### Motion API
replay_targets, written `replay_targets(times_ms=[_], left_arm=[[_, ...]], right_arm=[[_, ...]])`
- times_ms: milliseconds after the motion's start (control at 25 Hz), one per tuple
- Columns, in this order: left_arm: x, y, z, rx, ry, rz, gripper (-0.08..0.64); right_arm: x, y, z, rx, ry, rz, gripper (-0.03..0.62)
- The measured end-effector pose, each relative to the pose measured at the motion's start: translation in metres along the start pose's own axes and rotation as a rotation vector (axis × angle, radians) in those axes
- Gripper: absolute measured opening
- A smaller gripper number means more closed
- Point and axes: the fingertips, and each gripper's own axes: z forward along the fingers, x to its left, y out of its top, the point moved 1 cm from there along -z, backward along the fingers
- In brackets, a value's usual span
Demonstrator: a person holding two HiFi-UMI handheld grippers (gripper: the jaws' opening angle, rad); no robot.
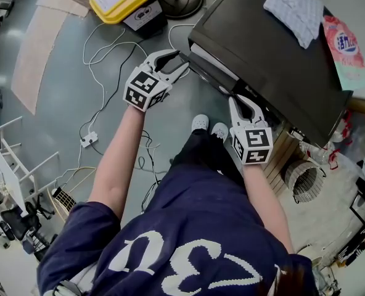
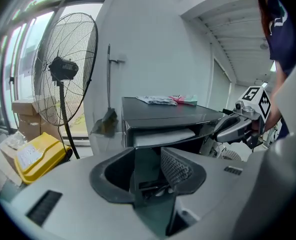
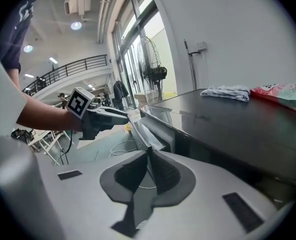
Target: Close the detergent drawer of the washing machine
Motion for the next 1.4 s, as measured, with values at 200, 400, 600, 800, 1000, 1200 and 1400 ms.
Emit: replay_targets(times_ms=[200,400,600,800,1000,1200,1400], left_arm=[[0.007,0.008,0.011,-0.017,0.046,-0.012,0.176],[0.011,0.018,0.024,-0.024,0.050,0.005,0.176],[0.011,0.018,0.027,-0.037,0.061,-0.004,0.176],[0.010,0.020,0.031,-0.028,0.065,-0.009,0.176],[0.012,0.019,0.030,-0.038,0.081,-0.022,0.176],[0.010,0.014,0.018,-0.084,0.152,-0.069,0.145],[-0.003,0.010,0.014,-0.094,0.173,-0.037,0.025]], right_arm=[[-0.013,0.008,0.005,-0.004,-0.044,0.044,0.038],[-0.026,0.015,0.010,-0.005,-0.088,0.039,0.034],[-0.029,0.016,0.010,-0.011,-0.096,0.025,0.040],[-0.034,0.016,0.010,-0.022,-0.111,0.048,0.041],[-0.032,0.016,0.009,-0.033,-0.134,0.023,0.037],[-0.020,0.013,0.006,-0.039,-0.114,0.023,0.017],[-0.020,0.017,0.010,-0.052,-0.106,0.063,0.017]])
